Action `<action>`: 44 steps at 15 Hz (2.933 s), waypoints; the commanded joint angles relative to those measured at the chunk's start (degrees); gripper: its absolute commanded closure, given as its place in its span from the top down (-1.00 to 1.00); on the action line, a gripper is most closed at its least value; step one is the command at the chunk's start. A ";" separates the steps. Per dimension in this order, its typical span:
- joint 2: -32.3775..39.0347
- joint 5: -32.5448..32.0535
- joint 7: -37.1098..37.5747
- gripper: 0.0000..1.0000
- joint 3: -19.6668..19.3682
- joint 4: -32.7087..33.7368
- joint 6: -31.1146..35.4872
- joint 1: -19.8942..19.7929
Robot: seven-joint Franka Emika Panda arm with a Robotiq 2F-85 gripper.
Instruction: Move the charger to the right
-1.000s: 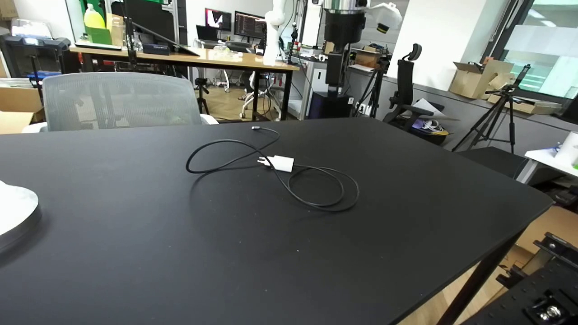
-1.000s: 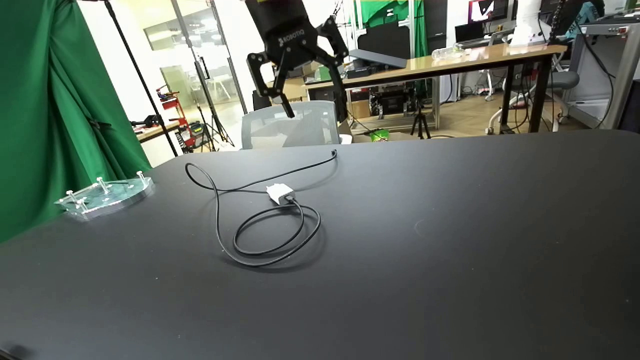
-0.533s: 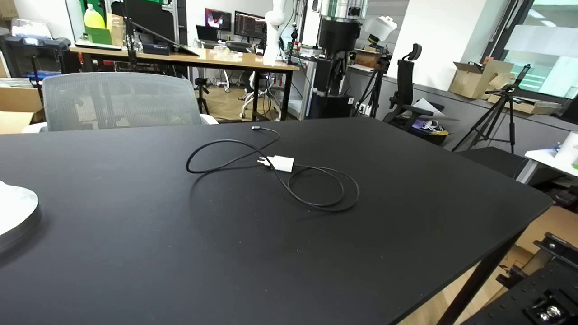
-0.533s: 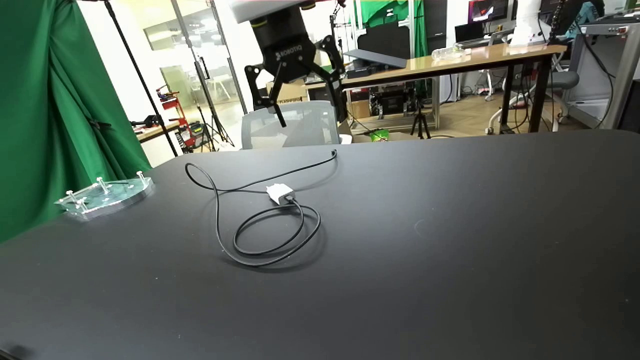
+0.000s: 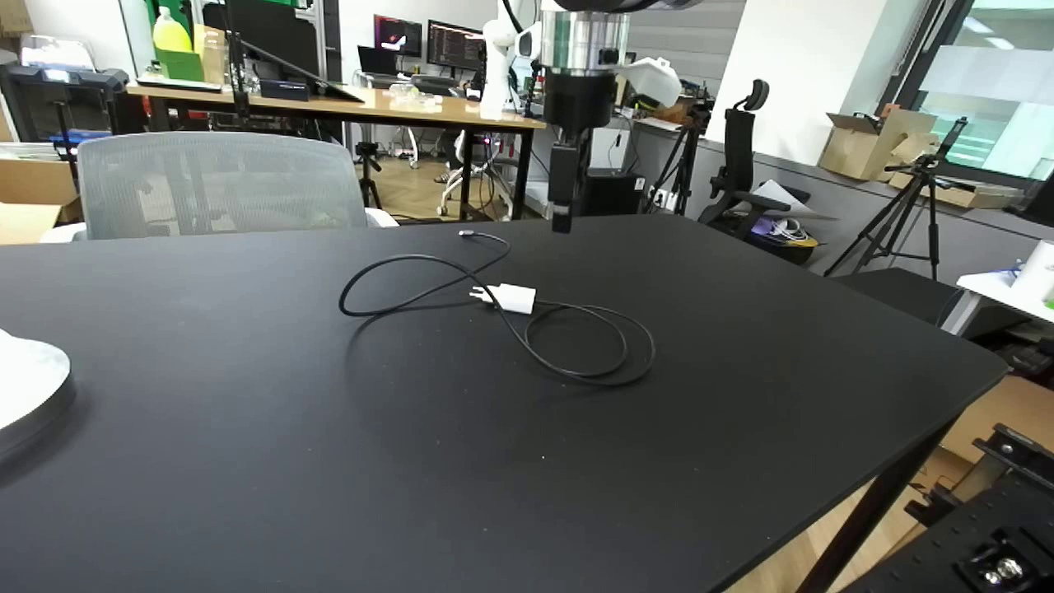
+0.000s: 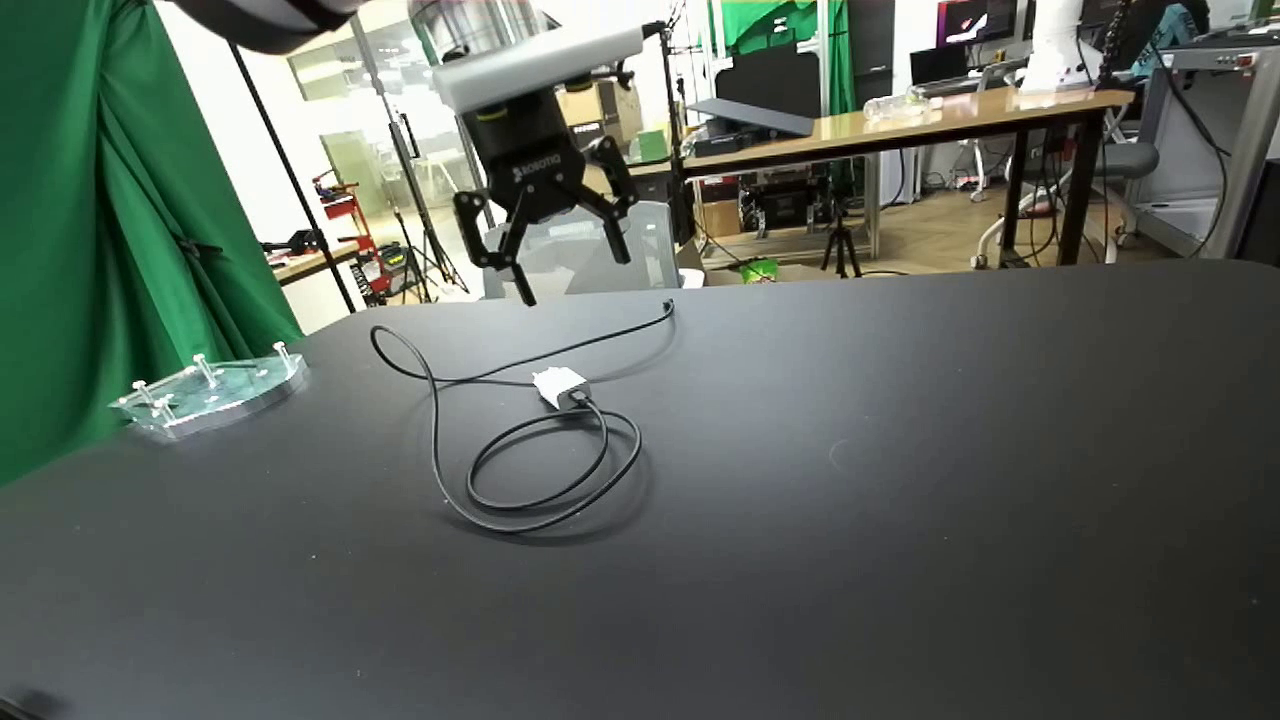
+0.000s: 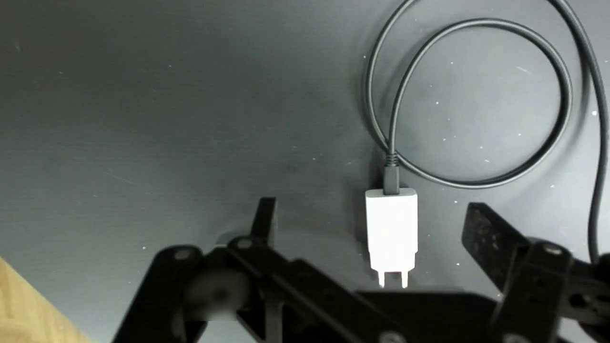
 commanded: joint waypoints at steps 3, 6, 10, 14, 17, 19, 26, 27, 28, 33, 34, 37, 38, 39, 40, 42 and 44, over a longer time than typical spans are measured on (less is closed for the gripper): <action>7.69 1.74 0.41 1.00 1.67 4.53 4.60 -0.78; 10.58 2.04 0.49 1.00 1.80 5.96 6.39 -1.25; 12.63 2.91 -0.70 1.00 3.77 5.95 7.68 -2.14; 13.87 3.80 -1.11 1.00 5.25 6.07 7.28 -2.54; 14.75 4.17 -1.14 1.00 5.64 6.11 6.96 -2.75; 15.00 4.51 -1.68 0.50 6.01 5.74 7.24 -3.18; 15.53 4.33 -3.46 -0.38 6.27 5.39 7.07 -4.05; 15.36 4.16 -3.37 -0.50 5.97 5.29 7.04 -3.94; 14.88 3.89 -3.16 -0.65 5.55 5.04 6.87 -3.73; 10.28 3.91 5.28 -0.65 1.96 3.05 4.95 -1.11; 9.18 3.83 8.08 -0.65 1.16 2.80 4.10 -0.43; 4.78 4.86 15.70 -0.65 0.66 1.36 2.61 0.13; 3.09 5.87 17.67 -0.65 0.90 0.70 2.35 0.05; 1.29 7.40 19.11 -0.65 1.40 -0.08 2.47 -0.32; -0.20 9.03 20.33 -0.65 1.70 -0.67 2.46 -0.55; -3.22 12.75 22.19 -0.65 2.10 -2.06 2.93 -1.05; -5.79 16.20 24.10 -0.65 1.82 -3.47 3.61 -1.15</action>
